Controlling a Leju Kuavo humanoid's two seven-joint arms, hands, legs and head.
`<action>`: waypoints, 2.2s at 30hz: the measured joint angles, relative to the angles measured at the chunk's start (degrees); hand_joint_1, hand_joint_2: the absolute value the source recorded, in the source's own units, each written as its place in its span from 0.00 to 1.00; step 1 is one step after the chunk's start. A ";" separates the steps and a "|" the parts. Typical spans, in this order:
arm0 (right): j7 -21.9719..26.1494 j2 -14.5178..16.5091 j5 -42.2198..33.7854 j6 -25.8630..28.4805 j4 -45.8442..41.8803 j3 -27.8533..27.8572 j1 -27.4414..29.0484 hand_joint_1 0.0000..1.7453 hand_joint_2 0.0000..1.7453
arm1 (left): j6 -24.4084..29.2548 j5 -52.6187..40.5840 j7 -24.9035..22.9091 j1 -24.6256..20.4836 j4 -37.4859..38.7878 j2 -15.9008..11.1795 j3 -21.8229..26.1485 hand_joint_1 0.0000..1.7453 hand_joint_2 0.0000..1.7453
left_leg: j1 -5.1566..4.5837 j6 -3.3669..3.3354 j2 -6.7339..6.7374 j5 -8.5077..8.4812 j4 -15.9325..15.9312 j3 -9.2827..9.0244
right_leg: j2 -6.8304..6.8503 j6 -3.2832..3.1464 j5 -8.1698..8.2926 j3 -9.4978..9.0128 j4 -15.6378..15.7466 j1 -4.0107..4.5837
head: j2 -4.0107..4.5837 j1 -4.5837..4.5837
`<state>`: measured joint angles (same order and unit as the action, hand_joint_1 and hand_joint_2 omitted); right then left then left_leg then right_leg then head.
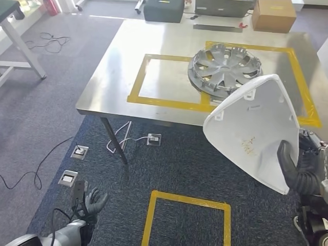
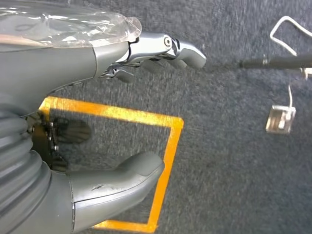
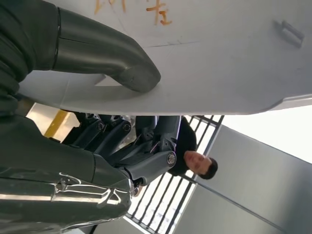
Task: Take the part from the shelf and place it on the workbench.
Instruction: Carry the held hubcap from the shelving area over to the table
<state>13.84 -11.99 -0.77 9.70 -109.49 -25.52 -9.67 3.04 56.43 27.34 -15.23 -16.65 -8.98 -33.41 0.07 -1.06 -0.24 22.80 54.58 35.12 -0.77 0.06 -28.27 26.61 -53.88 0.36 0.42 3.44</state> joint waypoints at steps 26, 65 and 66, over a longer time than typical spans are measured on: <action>0.27 0.02 0.02 -0.45 0.43 0.23 0.02 1.00 1.00 | 0.02 -0.10 -0.04 0.11 0.02 0.31 -0.03 0.00 1.00 | 0.28 1.52 -0.08 2.60 7.93 3.32 | 0.13 -1.50 0.80 0.94 -0.04 -0.22 | 0.00 -0.10; 0.74 0.02 0.87 -1.32 0.56 0.56 1.91 1.00 1.00 | -0.49 -1.29 -0.44 -0.61 0.04 0.51 -0.43 0.00 1.00 | 0.32 1.63 -0.37 4.14 -1.69 -6.71 | 0.12 0.21 4.19 6.57 -1.68 -0.83 | 0.00 -0.65; 0.74 0.02 0.87 -1.33 0.56 0.55 1.91 1.00 1.00 | -0.48 -1.31 -0.48 -0.61 0.04 0.51 -0.44 0.00 1.00 | 0.27 1.61 -0.37 4.16 -1.59 -6.69 | 0.13 0.25 4.24 6.53 -1.64 -0.88 | 0.00 -0.65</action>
<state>14.58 -11.98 0.11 8.37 -108.93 -24.97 -7.75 2.56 55.12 26.86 -15.84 -16.61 -8.47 -33.85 0.35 0.55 -0.61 26.95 52.99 28.43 -0.64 0.32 -24.04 33.14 -55.52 -0.52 0.42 2.79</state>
